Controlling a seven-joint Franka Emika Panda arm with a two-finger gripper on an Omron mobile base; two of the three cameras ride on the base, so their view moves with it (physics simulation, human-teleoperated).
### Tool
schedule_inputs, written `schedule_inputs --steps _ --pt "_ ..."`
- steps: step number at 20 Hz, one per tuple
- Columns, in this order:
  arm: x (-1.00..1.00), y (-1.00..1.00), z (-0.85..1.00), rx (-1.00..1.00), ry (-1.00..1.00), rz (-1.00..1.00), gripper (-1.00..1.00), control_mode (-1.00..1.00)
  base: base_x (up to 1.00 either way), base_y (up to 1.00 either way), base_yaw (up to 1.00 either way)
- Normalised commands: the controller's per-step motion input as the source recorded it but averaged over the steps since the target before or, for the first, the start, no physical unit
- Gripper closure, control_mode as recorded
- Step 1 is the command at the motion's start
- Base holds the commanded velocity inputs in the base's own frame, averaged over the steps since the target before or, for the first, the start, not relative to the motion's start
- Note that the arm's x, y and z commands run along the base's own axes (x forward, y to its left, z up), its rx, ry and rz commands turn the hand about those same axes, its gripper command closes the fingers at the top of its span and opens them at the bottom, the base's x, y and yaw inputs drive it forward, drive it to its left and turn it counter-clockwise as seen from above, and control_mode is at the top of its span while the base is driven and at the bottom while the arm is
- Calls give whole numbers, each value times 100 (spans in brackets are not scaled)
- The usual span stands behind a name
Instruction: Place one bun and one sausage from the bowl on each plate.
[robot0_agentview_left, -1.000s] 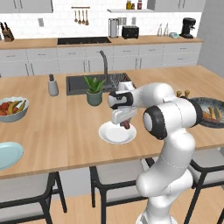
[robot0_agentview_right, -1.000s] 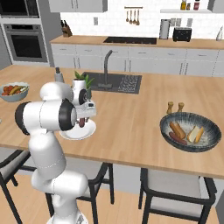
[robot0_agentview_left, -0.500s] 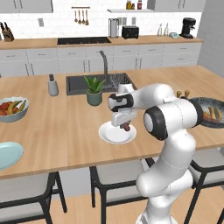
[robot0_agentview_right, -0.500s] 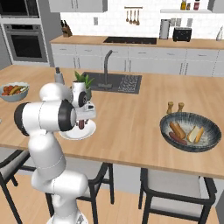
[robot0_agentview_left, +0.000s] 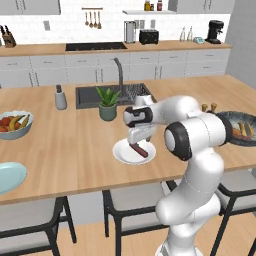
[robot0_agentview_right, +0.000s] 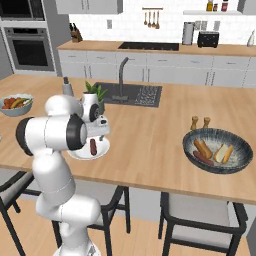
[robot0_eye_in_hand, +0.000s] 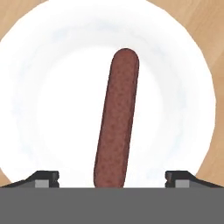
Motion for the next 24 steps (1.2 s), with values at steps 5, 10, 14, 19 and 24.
schedule_inputs --steps 5,10,14,19,24 --pt "-67 -4 62 0 -10 -9 -100 -100 0 0 0" --pt "-100 -3 84 -4 -20 -12 -100 -100 0 0 0" --pt "-100 -13 63 7 -15 -23 -100 -100 0 0 0" --pt "-100 -14 12 4 -35 -12 -100 -100 0 0 0" --pt "-58 -9 0 -1 -11 -7 -100 -100 0 0 0"
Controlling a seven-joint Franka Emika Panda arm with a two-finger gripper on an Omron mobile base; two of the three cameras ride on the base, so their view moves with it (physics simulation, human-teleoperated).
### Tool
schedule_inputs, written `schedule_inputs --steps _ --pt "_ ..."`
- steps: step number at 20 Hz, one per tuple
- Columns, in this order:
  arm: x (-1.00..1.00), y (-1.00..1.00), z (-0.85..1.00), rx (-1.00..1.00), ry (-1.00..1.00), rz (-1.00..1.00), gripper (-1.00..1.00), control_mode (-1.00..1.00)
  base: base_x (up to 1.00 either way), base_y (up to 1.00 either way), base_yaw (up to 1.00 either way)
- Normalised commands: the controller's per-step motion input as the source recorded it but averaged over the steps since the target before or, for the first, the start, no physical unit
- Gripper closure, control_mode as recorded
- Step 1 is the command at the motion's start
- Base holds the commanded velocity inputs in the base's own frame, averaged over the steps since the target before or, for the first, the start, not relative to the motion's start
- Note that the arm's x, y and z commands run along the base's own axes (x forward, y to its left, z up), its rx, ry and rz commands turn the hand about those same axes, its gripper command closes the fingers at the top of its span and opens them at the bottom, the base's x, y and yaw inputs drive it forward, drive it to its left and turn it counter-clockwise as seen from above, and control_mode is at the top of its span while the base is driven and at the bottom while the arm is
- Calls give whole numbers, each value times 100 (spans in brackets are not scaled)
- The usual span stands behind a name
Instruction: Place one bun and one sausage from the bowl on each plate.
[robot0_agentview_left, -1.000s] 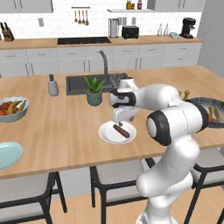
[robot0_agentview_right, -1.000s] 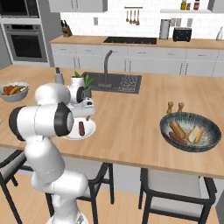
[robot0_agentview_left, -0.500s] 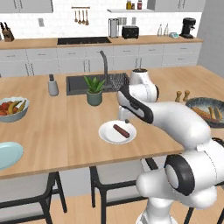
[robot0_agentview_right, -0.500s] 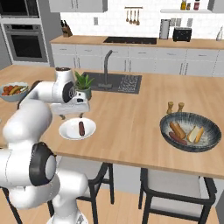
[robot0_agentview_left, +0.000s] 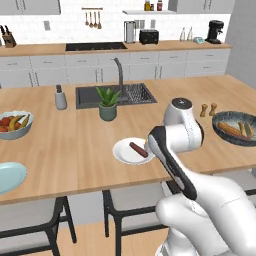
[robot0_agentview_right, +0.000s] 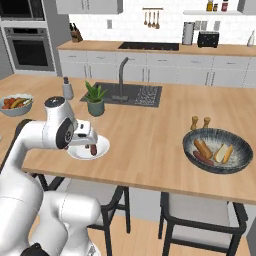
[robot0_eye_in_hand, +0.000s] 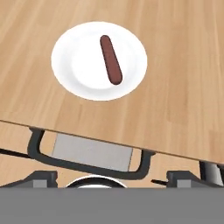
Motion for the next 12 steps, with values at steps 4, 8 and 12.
schedule_inputs --steps 4,8,12 --pt "-3 -6 0 0 0 0 -100 -100 0 0 0" --pt "0 0 0 0 0 0 -100 100 -3 -90 -1" --pt "0 0 0 0 0 0 -100 100 -2 -100 -5"
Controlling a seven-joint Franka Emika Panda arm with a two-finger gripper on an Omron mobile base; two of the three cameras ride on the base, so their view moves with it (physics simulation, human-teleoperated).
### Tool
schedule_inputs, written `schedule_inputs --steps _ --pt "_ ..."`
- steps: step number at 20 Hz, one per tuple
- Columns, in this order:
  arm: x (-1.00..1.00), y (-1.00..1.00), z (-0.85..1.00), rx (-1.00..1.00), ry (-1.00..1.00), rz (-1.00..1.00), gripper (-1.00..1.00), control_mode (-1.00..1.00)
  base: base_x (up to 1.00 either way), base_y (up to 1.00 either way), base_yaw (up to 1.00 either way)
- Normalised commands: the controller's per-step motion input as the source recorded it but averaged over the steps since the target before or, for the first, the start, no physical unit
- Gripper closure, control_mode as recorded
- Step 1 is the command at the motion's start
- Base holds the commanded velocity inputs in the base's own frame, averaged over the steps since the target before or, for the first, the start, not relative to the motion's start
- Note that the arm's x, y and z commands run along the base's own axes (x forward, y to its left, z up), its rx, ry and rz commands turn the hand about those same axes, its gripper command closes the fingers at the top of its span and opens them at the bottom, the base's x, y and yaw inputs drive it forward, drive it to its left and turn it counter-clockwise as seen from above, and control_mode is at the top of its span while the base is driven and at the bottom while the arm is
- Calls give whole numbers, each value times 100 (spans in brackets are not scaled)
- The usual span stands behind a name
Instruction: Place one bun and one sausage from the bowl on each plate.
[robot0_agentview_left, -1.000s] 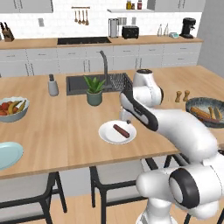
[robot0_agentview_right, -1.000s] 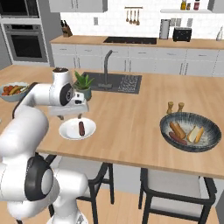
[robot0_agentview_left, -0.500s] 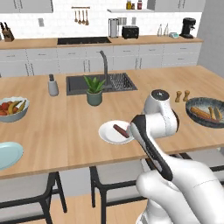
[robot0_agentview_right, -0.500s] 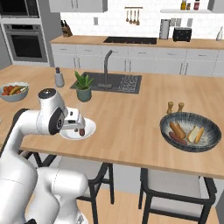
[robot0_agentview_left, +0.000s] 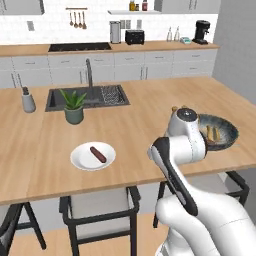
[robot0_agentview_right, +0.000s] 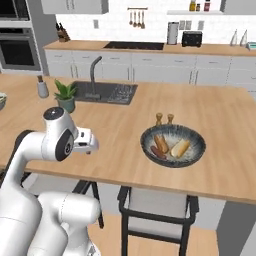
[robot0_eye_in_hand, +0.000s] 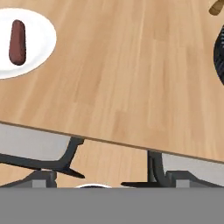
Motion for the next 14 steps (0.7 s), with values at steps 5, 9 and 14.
schedule_inputs --steps 5,9,14 --pt "0 0 0 0 0 0 -100 100 0 -99 -8" --pt "0 0 0 0 0 0 -100 100 -1 -45 -30" --pt "0 0 0 0 0 0 -100 100 6 -29 -28"
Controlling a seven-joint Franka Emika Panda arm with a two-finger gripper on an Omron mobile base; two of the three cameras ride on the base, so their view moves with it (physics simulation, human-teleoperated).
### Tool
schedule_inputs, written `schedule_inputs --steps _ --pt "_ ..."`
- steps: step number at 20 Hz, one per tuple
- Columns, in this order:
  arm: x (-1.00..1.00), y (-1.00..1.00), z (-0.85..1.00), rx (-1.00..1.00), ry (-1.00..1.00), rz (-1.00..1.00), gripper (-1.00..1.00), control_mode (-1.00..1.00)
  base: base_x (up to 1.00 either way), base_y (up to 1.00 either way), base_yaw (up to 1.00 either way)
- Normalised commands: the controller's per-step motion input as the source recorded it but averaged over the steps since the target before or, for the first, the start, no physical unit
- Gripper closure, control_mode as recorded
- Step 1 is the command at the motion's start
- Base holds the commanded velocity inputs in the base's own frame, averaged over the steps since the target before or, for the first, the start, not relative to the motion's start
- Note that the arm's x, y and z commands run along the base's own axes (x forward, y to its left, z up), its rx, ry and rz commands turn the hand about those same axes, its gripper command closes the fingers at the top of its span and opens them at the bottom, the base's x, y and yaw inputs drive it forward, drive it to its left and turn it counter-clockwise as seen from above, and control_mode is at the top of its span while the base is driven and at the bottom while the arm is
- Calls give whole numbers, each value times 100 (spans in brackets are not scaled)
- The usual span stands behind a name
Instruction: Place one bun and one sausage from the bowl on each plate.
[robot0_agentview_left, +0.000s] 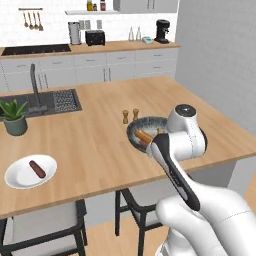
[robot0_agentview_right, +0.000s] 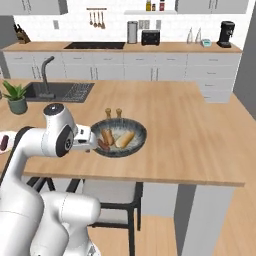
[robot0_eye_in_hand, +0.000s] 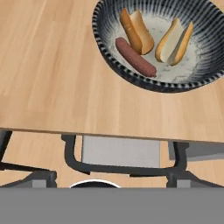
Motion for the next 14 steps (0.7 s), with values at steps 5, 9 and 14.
schedule_inputs --steps 5,9,14 --pt "0 0 0 0 0 0 -100 100 22 -46 1" --pt "0 0 0 0 0 0 -100 100 36 -55 17" --pt "0 0 0 0 0 0 -100 100 23 -50 0"
